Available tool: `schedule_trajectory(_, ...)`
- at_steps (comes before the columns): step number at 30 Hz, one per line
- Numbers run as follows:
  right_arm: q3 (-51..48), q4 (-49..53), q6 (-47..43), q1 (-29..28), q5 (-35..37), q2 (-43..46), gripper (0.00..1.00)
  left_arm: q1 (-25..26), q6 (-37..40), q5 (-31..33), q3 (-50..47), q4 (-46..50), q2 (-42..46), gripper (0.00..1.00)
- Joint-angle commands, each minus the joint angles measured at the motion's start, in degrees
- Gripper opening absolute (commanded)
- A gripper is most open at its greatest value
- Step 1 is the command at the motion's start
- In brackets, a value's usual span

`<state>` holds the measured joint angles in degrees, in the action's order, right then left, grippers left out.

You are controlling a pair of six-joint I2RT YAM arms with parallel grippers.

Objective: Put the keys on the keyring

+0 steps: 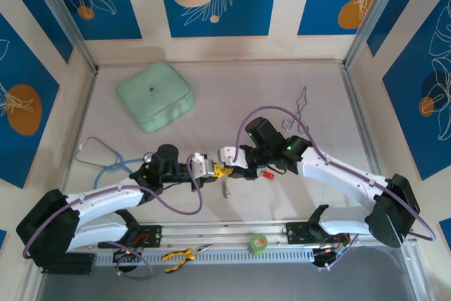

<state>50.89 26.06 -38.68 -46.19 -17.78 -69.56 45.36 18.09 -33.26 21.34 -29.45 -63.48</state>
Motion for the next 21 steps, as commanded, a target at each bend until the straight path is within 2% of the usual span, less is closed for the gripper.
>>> schedule_trajectory(1, -3.8, -4.2, 3.0, 2.9, -6.2, 3.8, 0.26, 0.3, -0.5, -0.2, -1.2, -5.7, 0.8, 0.00)
schedule_trajectory(9, -7.0, -7.6, 5.3, 5.0, -9.9, 3.6, 0.29, 0.3, -3.5, -1.4, -3.3, -14.4, -1.8, 0.00)
schedule_trajectory(15, -7.5, -8.3, 5.8, 5.2, -10.2, 4.4, 0.15, 0.3, -4.4, -2.3, -3.5, -17.0, -3.3, 0.00)
schedule_trajectory(19, -7.0, -7.7, 5.8, 5.1, -10.0, 4.8, 0.01, 0.3, -4.5, -2.8, -3.3, -17.7, -3.7, 0.00)
schedule_trajectory(21, -6.8, -7.4, 5.7, 5.1, -9.8, 5.0, 0.00, 0.3, -4.6, -2.6, -3.3, -17.9, -3.9, 0.00)
